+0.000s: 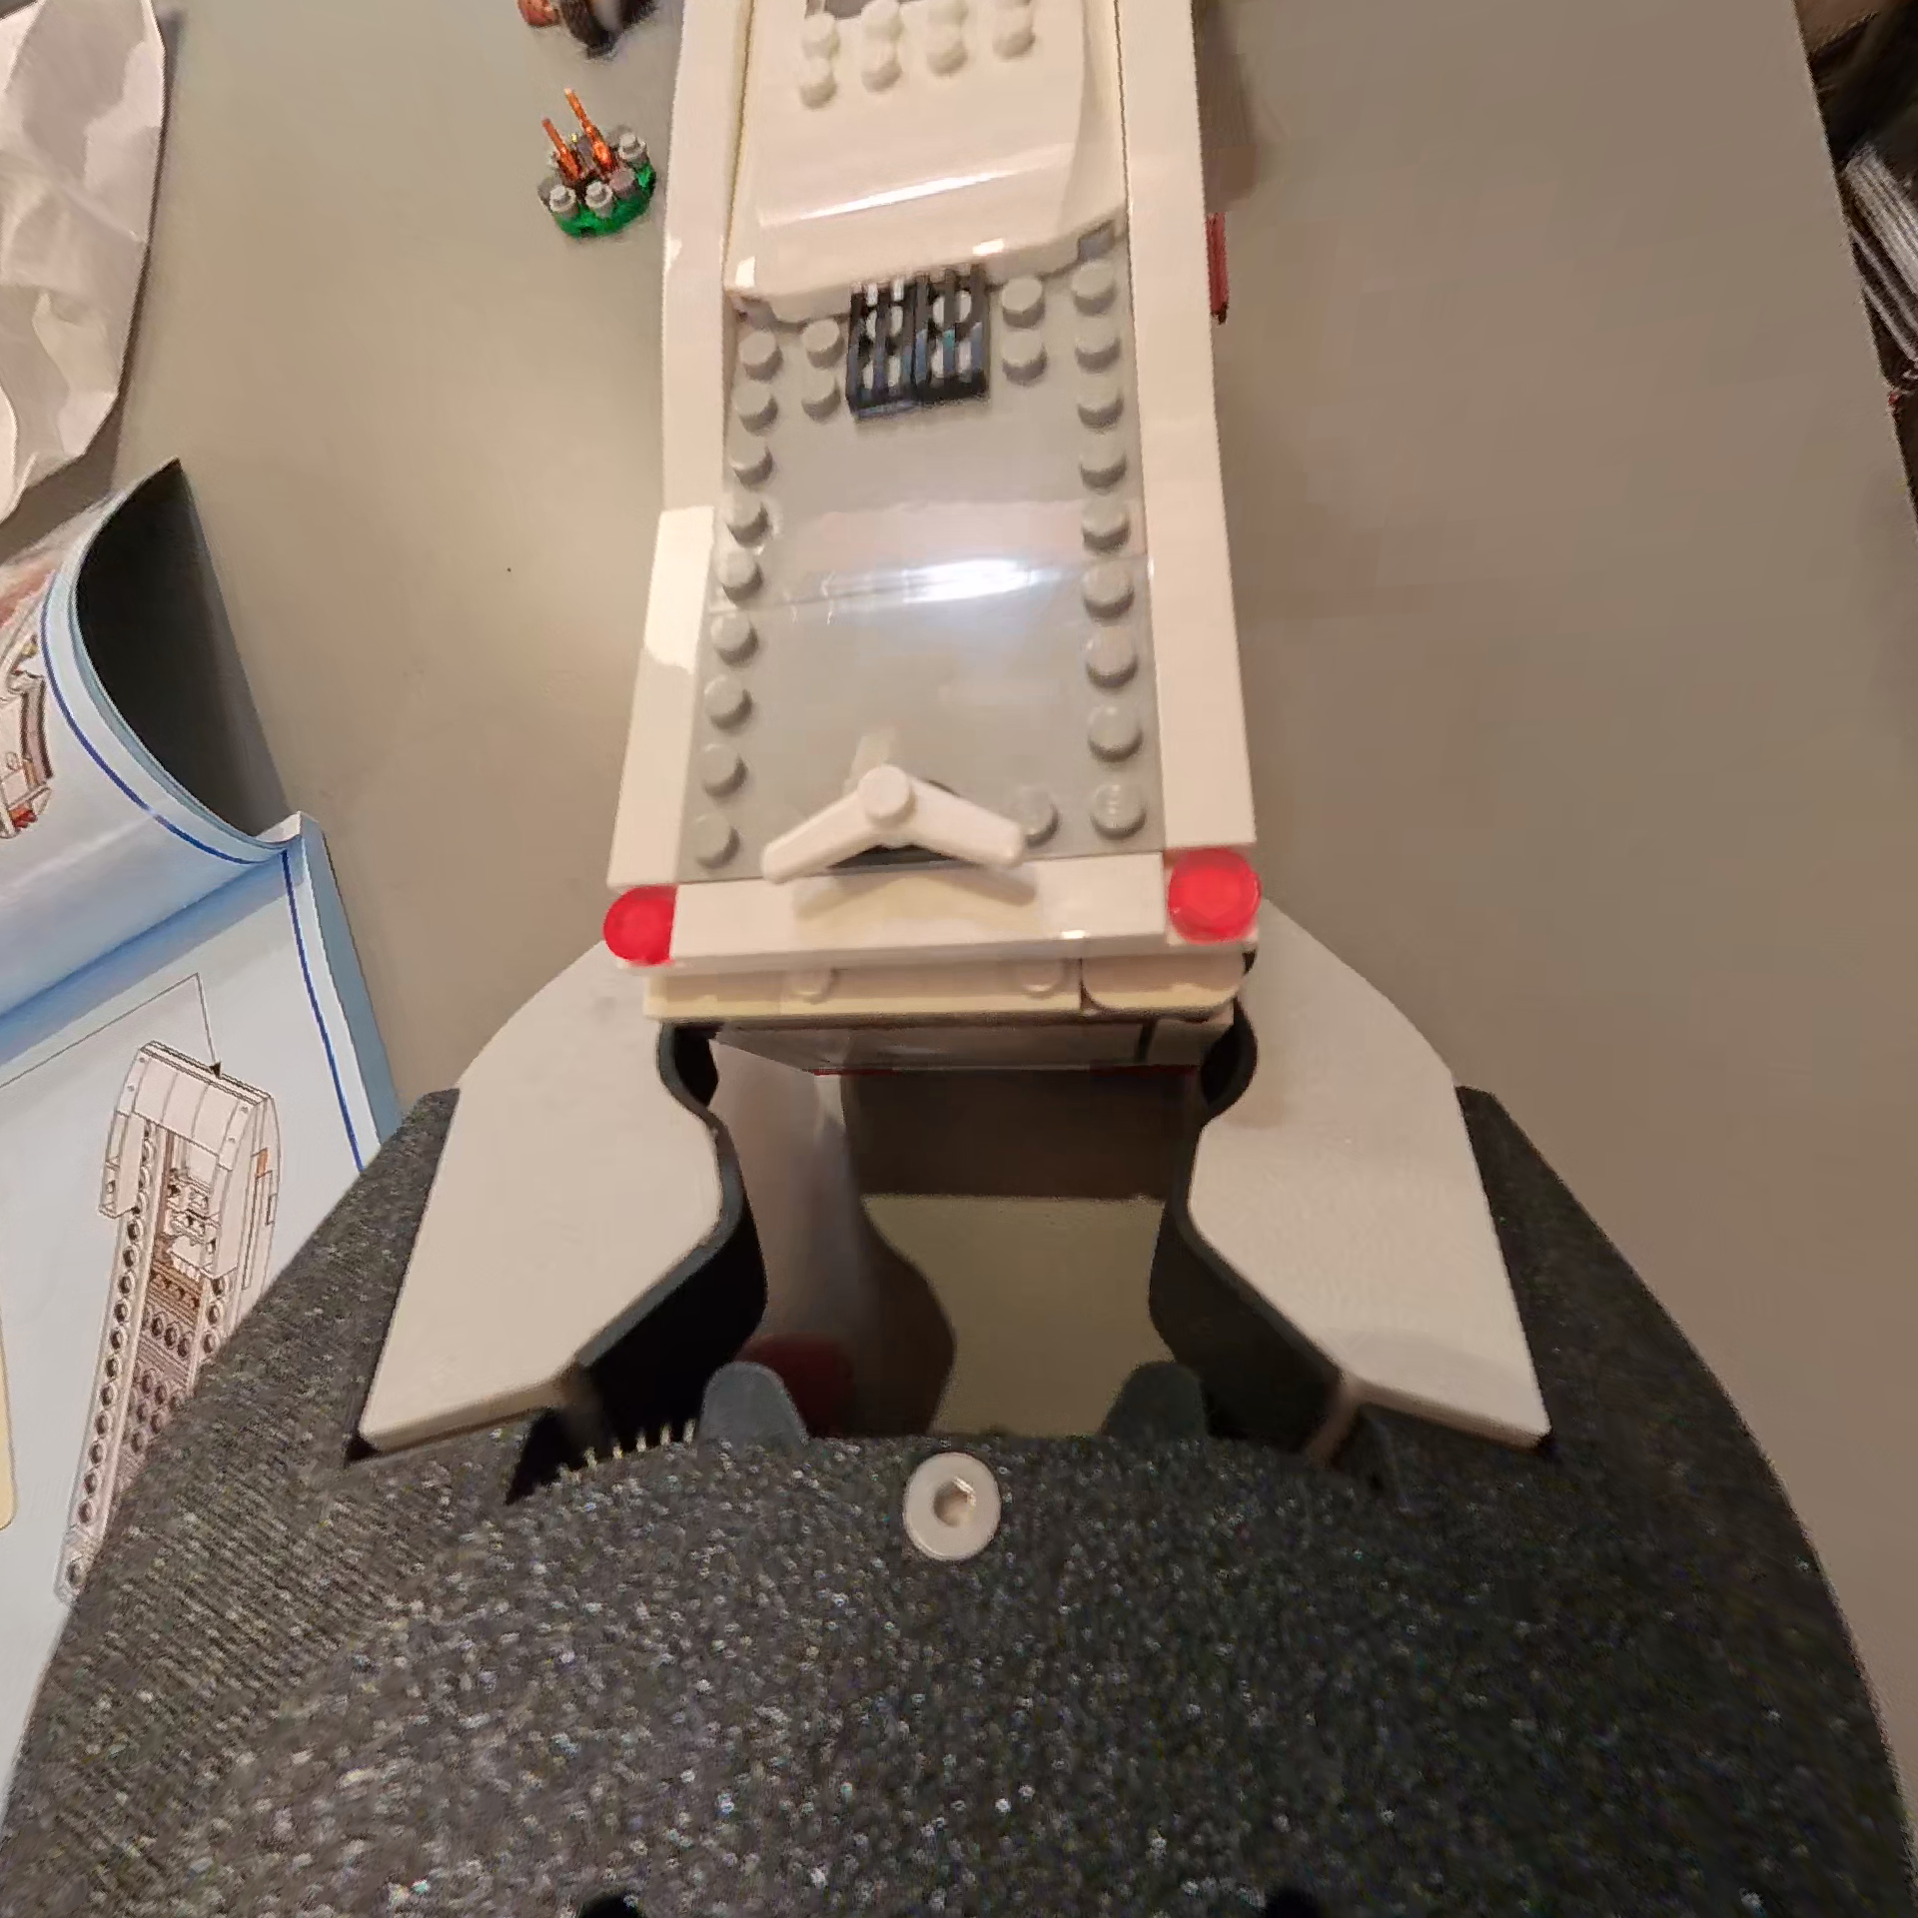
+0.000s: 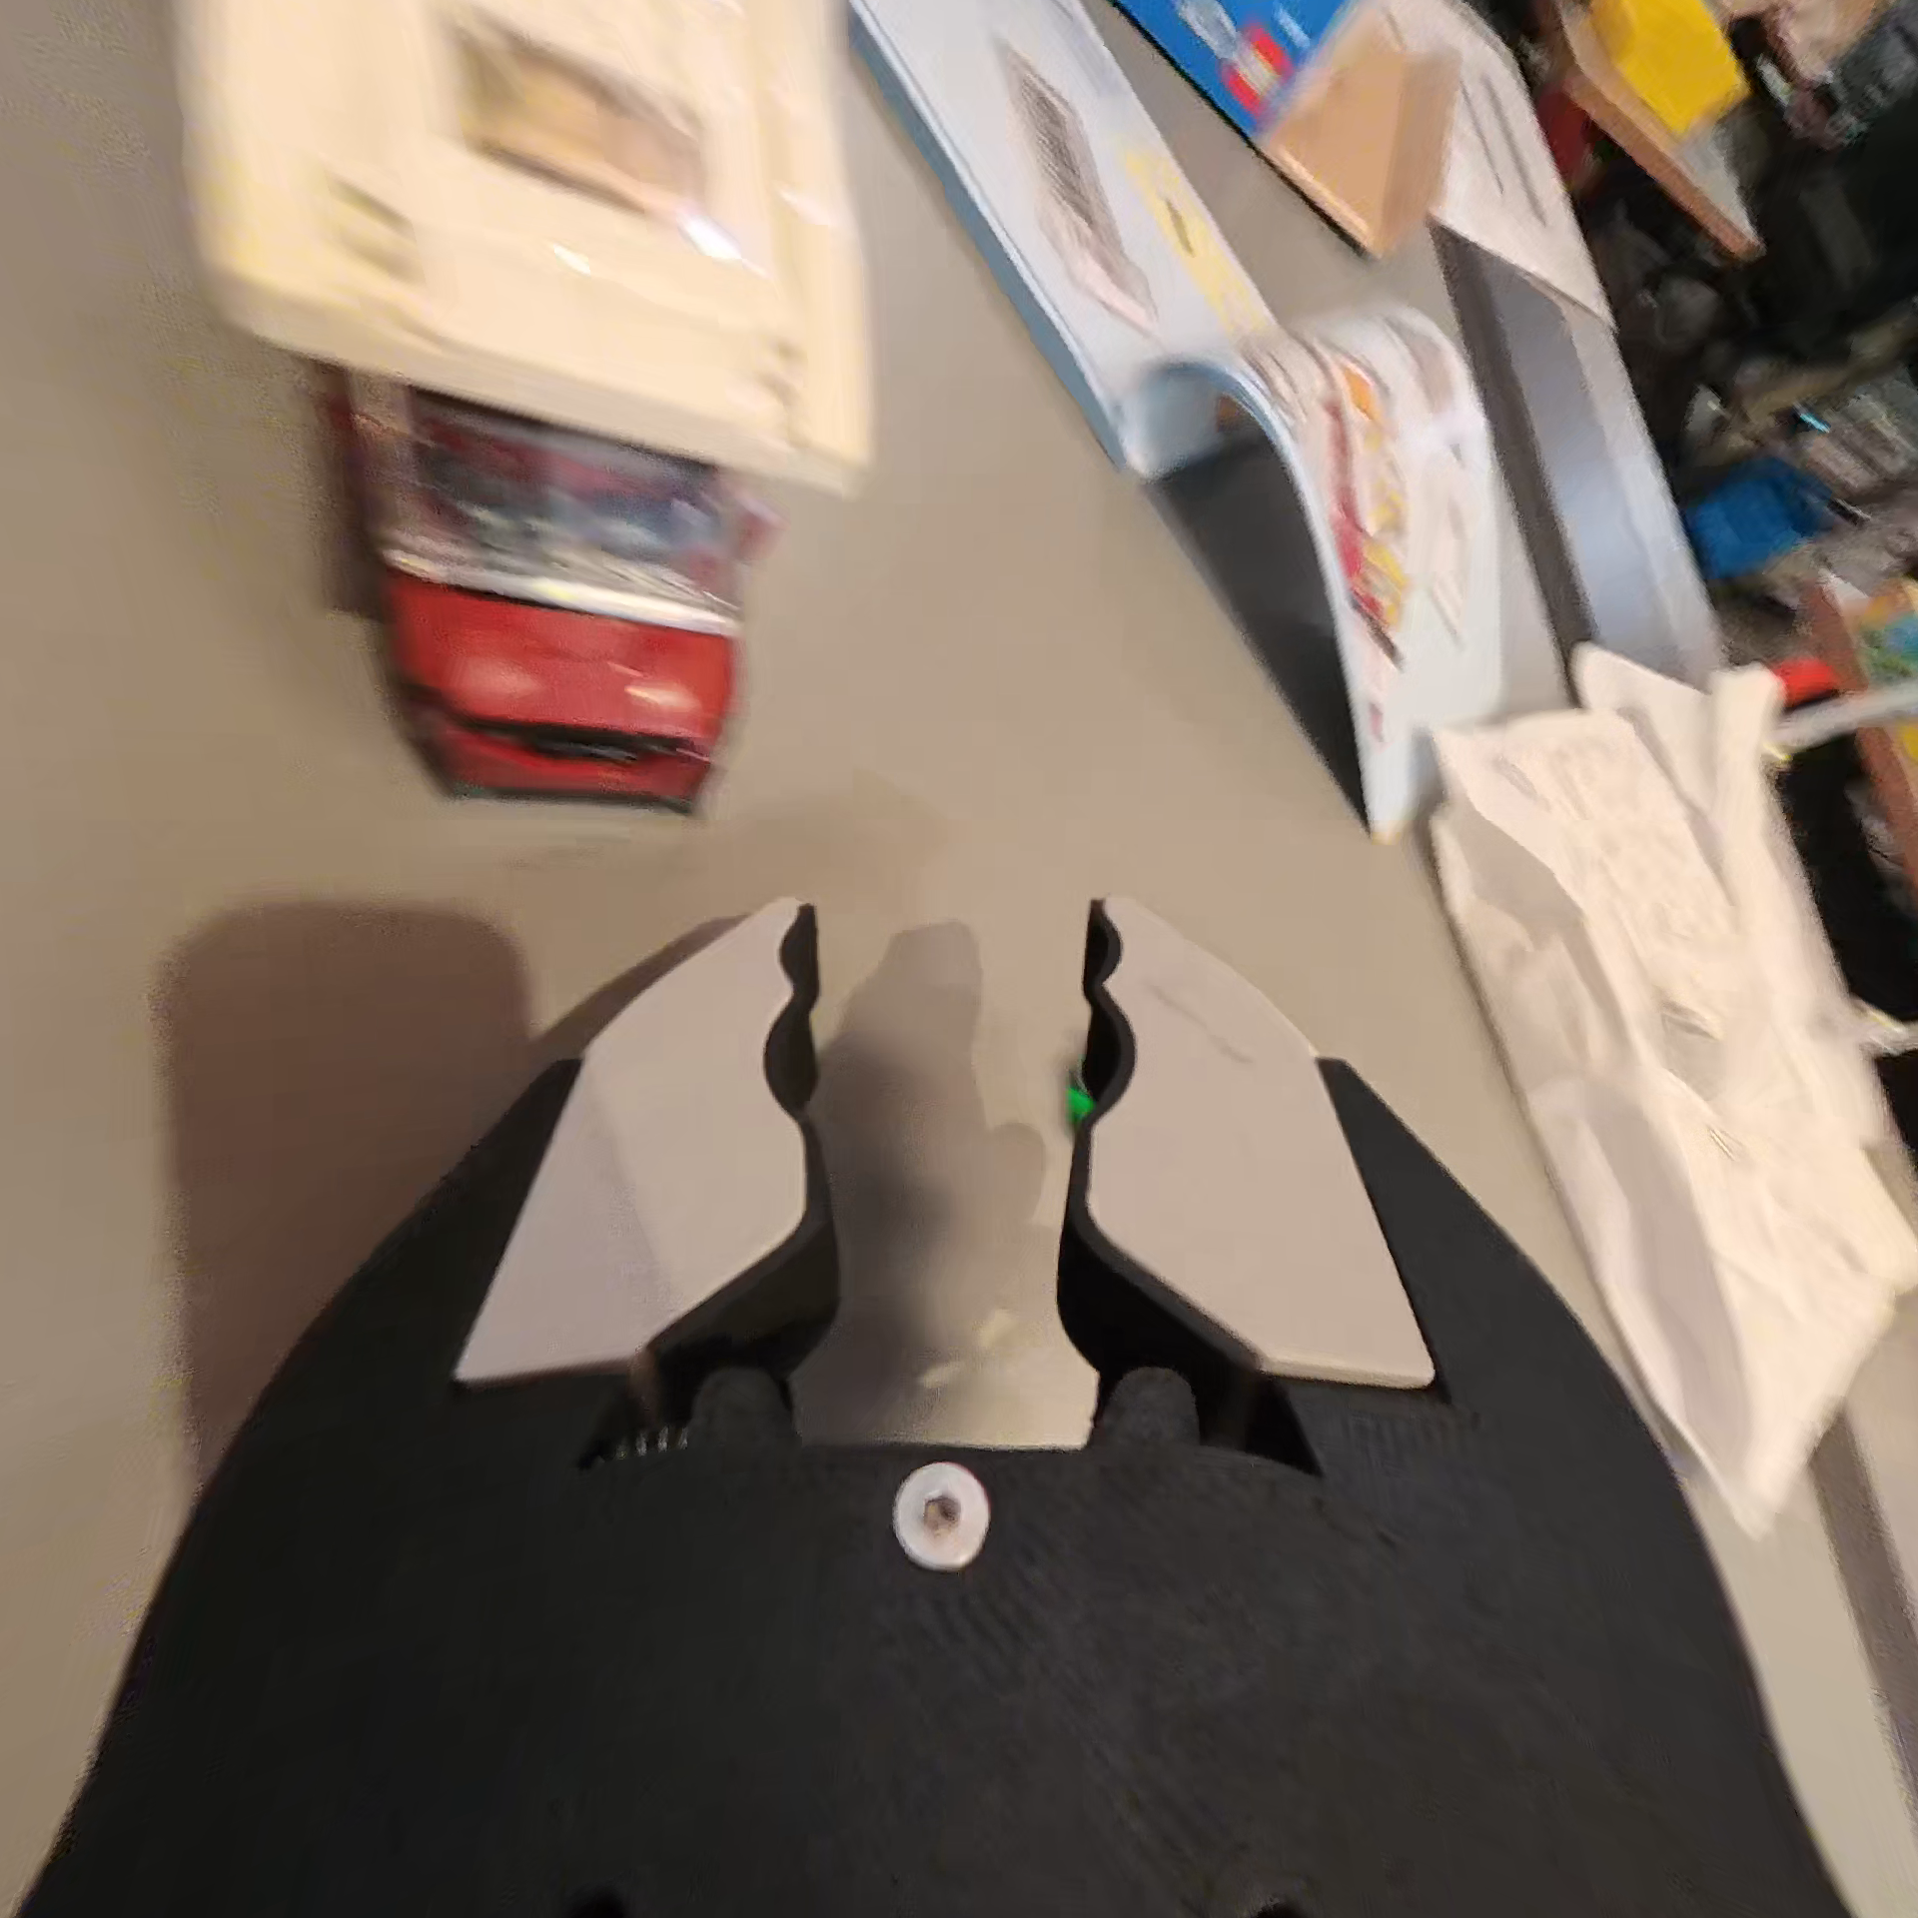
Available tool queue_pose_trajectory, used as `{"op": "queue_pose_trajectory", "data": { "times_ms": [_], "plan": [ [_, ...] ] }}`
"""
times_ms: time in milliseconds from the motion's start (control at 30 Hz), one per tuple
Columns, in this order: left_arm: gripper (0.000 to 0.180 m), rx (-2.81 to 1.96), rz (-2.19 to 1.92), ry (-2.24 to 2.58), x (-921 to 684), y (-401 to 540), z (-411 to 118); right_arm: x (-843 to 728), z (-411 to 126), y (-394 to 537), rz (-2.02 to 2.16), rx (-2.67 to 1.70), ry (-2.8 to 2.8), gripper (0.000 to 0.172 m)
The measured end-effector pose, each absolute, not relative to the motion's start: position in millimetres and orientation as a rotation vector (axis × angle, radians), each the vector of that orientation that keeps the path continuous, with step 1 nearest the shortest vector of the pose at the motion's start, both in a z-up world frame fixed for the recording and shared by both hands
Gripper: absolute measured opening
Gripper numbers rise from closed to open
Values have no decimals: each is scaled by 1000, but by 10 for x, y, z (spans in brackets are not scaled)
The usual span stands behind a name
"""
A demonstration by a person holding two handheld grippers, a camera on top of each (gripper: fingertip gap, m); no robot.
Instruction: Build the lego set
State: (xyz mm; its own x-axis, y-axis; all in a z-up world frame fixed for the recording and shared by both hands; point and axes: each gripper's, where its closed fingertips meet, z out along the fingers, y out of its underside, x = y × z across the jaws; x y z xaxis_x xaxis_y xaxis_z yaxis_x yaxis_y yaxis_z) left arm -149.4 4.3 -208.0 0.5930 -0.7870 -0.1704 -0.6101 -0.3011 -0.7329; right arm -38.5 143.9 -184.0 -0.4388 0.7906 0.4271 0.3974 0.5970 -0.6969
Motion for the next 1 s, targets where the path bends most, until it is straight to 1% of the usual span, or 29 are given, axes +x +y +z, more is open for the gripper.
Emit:
{"op": "queue_pose_trajectory", "data": {
  "times_ms": [100, 233, 267, 400, 500, 767, 1000],
  "plan": [
    [95, -2029, -290, 1104, -1502, 52, -2082, -266, -1882, 1026, 852, -897, -2171, 63],
    [94, -2033, -295, 1106, -1502, 74, -2087, -336, -2083, 867, 844, -946, -2271, 80],
    [94, -2033, -297, 1107, -1499, 77, -2087, -376, -2082, 828, 870, -962, -2273, 82],
    [94, -2030, -300, 1115, -1472, 92, -2090, -508, -2129, 746, 878, -1008, -2311, 80],
    [94, -2032, -297, 1114, -1431, 130, -2090, -577, -2146, 725, 887, -1059, -2318, 68],
    [94, -1977, -276, 1126, -1405, 140, -2044, -587, -2091, 704, 855, -1008, -2257, 67],
    [93, -1826, -424, 1055, -1257, 147, -1756, -567, -1929, 685, 975, -976, -2182, 68]
  ]
}}
